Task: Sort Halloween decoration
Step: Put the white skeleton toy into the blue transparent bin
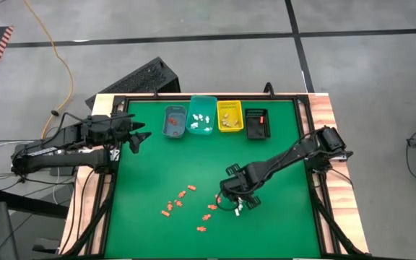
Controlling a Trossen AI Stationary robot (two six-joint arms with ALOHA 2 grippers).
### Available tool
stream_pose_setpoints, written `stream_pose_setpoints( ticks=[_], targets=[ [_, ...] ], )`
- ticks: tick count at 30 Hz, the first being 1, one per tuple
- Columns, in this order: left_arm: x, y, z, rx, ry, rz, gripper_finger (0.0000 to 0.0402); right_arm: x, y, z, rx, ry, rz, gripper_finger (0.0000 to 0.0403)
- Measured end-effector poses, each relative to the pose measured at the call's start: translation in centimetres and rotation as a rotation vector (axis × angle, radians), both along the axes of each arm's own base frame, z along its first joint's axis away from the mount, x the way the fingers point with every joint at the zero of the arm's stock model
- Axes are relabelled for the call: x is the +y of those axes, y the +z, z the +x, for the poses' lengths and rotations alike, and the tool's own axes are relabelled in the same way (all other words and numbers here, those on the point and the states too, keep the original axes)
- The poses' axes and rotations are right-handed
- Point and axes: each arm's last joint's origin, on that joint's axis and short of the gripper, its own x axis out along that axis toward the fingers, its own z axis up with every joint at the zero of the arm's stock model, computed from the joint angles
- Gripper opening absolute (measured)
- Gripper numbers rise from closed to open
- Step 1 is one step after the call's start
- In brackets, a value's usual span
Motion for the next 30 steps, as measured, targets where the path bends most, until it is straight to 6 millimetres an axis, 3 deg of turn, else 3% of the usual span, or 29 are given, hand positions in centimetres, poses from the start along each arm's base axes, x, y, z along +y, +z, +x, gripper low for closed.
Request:
stream_pose_setpoints(
  ticks=[15, 30],
  targets=[
    [0.0, 0.0, 0.0, -0.004, 0.003, -0.008, 0.0261, 0.1, -1.9, -0.6, -0.018, -0.009, 0.017, 0.0128],
    [0.0, 0.0, 0.0, -0.007, 0.006, -0.014, 0.0261, 0.0, -1.9, -0.6, -0.015, -0.121, 0.035, 0.0019]
  ],
)
